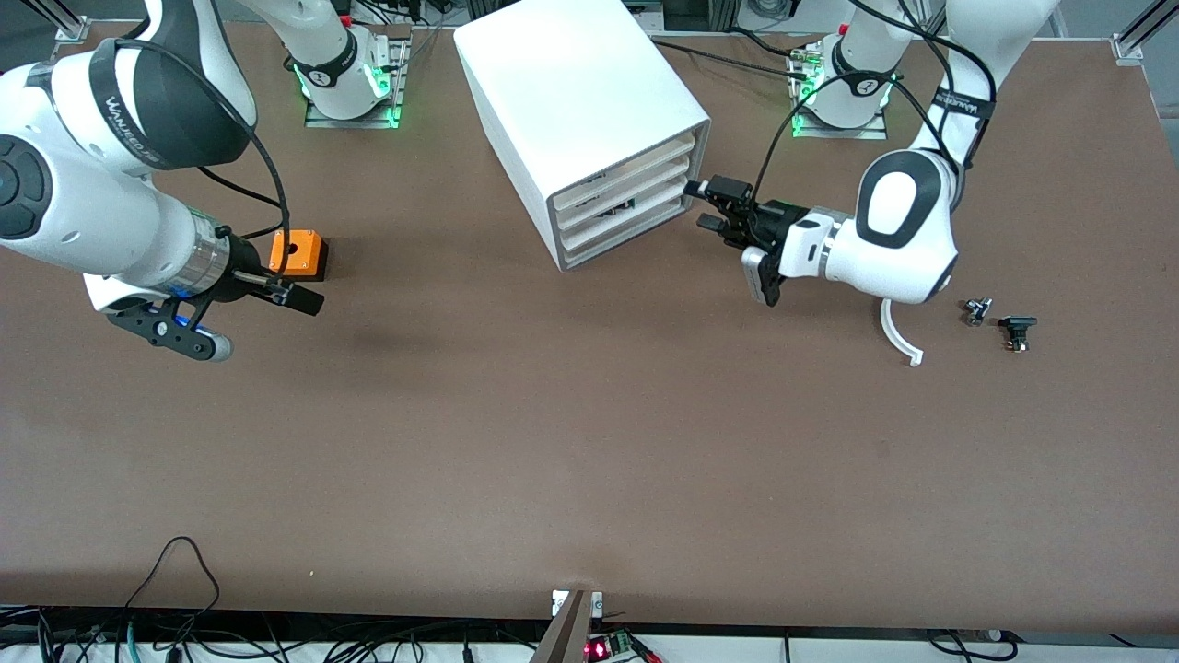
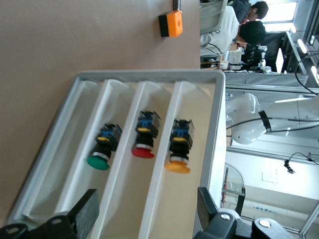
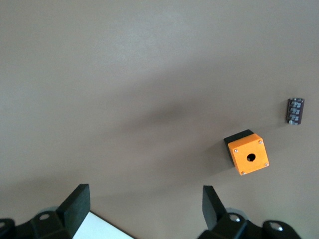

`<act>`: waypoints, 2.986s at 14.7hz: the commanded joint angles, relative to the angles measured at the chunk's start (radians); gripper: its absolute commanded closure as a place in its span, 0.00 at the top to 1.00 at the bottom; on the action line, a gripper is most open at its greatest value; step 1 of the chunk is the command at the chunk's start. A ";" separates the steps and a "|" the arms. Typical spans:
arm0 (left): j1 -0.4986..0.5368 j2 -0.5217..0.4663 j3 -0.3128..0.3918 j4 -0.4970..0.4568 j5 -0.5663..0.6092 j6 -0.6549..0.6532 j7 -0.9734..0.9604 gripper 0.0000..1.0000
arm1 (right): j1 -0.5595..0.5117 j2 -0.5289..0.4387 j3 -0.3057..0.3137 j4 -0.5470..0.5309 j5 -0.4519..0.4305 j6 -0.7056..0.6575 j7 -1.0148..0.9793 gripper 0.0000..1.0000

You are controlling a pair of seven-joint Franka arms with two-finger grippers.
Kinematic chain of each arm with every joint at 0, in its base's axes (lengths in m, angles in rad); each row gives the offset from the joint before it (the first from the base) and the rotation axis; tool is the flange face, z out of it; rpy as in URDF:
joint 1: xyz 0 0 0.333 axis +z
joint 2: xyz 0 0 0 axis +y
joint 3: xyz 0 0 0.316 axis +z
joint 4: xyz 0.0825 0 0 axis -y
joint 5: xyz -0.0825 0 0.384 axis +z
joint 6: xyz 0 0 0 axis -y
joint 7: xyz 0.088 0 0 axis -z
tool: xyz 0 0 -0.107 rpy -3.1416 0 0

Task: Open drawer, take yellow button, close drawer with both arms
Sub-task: 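Pull the drawer open with the left gripper while the right gripper approaches it, then grasp the yellow button with the right gripper while the left gripper withdraws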

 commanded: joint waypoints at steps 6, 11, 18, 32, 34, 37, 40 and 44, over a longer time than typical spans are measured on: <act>0.008 -0.084 -0.038 -0.243 -0.238 0.026 0.246 0.78 | 0.077 -0.006 -0.005 0.009 0.010 0.053 0.211 1.00; 0.003 -0.075 -0.088 -0.302 -0.321 0.044 0.312 0.52 | 0.112 0.029 -0.005 0.061 0.007 0.067 0.323 1.00; 0.003 -0.068 -0.114 -0.323 -0.334 0.067 0.313 0.48 | 0.144 0.049 -0.005 0.104 0.002 0.059 0.394 1.00; 0.103 -0.021 -0.148 -0.262 -0.279 0.100 0.298 0.00 | 0.304 0.205 -0.005 0.351 0.012 0.093 0.850 1.00; 0.152 0.023 -0.148 -0.199 -0.194 0.100 0.294 0.00 | 0.328 0.212 -0.005 0.353 0.012 0.123 0.903 1.00; 0.244 0.114 -0.150 -0.061 -0.053 0.093 0.286 0.00 | 0.370 0.221 -0.005 0.355 0.012 0.166 0.988 1.00; 0.279 0.162 -0.150 0.017 0.011 0.092 0.264 0.00 | 0.419 0.234 -0.005 0.356 0.012 0.228 1.087 1.00; 0.285 0.160 -0.150 0.020 0.018 0.089 0.246 0.99 | 0.492 0.294 -0.006 0.399 0.008 0.321 1.229 1.00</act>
